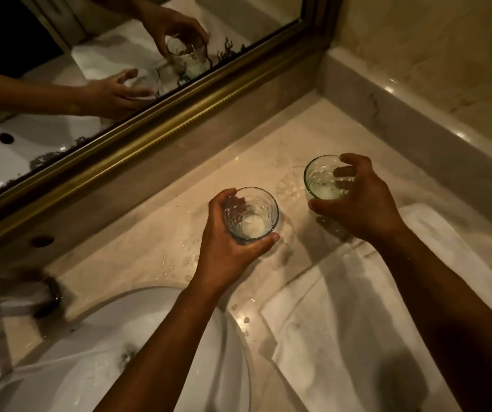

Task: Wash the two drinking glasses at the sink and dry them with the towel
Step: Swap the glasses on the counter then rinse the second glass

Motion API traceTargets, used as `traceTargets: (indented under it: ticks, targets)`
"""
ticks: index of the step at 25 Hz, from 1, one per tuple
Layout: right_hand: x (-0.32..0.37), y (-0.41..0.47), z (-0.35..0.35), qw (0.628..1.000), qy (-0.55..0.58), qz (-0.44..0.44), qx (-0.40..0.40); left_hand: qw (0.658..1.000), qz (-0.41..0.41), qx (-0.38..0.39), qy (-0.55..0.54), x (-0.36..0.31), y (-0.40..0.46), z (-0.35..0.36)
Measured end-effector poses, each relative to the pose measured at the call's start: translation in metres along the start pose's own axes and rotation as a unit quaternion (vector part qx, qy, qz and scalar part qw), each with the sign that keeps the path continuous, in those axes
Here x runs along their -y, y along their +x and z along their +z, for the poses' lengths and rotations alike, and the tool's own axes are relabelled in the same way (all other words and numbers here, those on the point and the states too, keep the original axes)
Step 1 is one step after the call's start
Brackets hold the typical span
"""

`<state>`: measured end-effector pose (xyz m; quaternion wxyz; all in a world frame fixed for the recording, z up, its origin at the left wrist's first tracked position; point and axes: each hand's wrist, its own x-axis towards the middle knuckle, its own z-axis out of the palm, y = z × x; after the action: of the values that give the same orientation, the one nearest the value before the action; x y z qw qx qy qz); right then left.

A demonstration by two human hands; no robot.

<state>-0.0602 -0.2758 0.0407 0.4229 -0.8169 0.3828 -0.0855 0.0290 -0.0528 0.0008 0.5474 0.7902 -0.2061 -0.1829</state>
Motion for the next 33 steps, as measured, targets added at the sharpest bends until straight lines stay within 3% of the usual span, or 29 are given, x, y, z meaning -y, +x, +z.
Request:
traceTargets:
  ticks: [5, 12, 15, 17, 19, 22, 25, 28, 33]
  targets:
    - [0.023, -0.011, -0.014, 0.999, 0.024, -0.036, -0.025, 1.0, 0.006, 0.02, 0.007, 0.002, 0.005, -0.003]
    - [0.089, -0.077, -0.024, 0.991, -0.002, -0.12, 0.06, 1.0, 0.003, 0.019, 0.0, -0.029, -0.034, -0.028]
    - [0.114, -0.115, -0.014, 0.982, 0.018, -0.149, 0.113, 0.994, -0.001, 0.027, -0.101, -0.043, -0.066, -0.044]
    - [0.128, -0.139, 0.005, 0.974, 0.026, -0.164, 0.157, 0.958, -0.04, -0.018, -0.285, -0.045, -0.09, -0.054]
    - [0.133, -0.16, 0.031, 0.966, 0.015, -0.174, 0.19, 0.874, -0.12, -0.074, -0.464, -0.043, -0.112, -0.062]
    - [0.129, -0.19, 0.088, 0.956, -0.008, -0.176, 0.234, 0.788, -0.216, -0.103, -0.567, -0.012, -0.143, -0.08]
    - [0.118, -0.219, 0.147, 0.944, -0.028, -0.178, 0.276, 0.729, -0.263, -0.161, -0.612, 0.03, -0.169, -0.103]
    - [0.112, -0.24, 0.191, 0.912, -0.102, -0.249, 0.31, 0.699, -0.322, -0.186, -0.611, 0.074, -0.183, -0.128]
    - [0.104, -0.243, 0.242, 0.861, -0.172, -0.404, 0.257, 0.696, -0.345, -0.231, -0.586, 0.121, -0.171, -0.168]
